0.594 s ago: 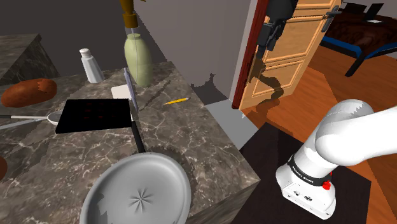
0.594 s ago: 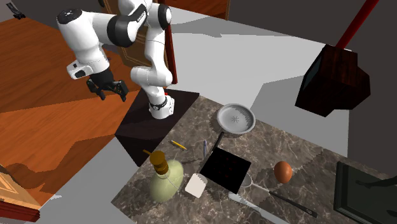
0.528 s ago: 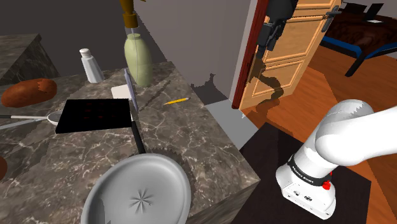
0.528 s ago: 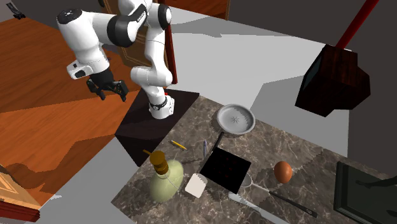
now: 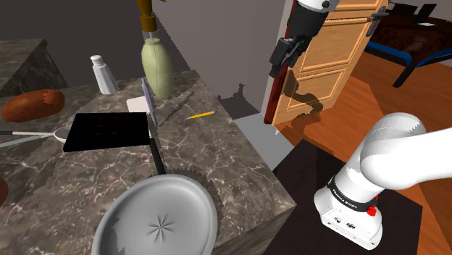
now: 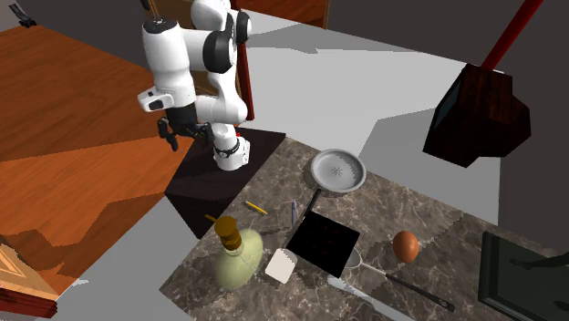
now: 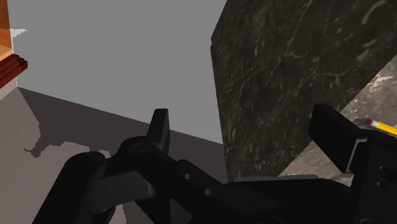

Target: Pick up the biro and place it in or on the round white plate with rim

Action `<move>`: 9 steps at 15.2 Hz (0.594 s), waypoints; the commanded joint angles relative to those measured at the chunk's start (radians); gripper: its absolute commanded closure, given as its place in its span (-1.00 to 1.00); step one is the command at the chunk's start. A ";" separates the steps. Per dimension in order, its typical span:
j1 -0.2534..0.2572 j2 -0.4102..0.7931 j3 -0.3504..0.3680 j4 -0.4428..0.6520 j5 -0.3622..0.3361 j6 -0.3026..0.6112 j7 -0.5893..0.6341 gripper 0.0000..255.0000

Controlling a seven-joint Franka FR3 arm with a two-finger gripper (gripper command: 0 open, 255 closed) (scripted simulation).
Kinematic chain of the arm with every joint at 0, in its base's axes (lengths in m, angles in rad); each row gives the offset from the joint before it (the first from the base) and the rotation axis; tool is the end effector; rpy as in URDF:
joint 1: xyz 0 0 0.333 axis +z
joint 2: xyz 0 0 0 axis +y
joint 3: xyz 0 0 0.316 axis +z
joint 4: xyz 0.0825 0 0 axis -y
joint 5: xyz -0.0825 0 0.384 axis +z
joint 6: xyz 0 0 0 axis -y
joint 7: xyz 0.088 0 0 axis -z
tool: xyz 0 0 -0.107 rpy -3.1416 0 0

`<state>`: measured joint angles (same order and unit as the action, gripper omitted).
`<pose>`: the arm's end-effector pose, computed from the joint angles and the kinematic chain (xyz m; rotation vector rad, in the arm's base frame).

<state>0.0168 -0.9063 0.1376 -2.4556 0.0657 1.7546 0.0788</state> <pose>0.2884 0.0639 0.5934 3.1012 0.0443 0.3168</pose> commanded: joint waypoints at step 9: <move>0.011 -0.021 0.341 -0.074 0.092 0.317 0.339 -1.00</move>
<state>0.0305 -0.9333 0.4335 -2.5267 0.1502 2.0335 0.3740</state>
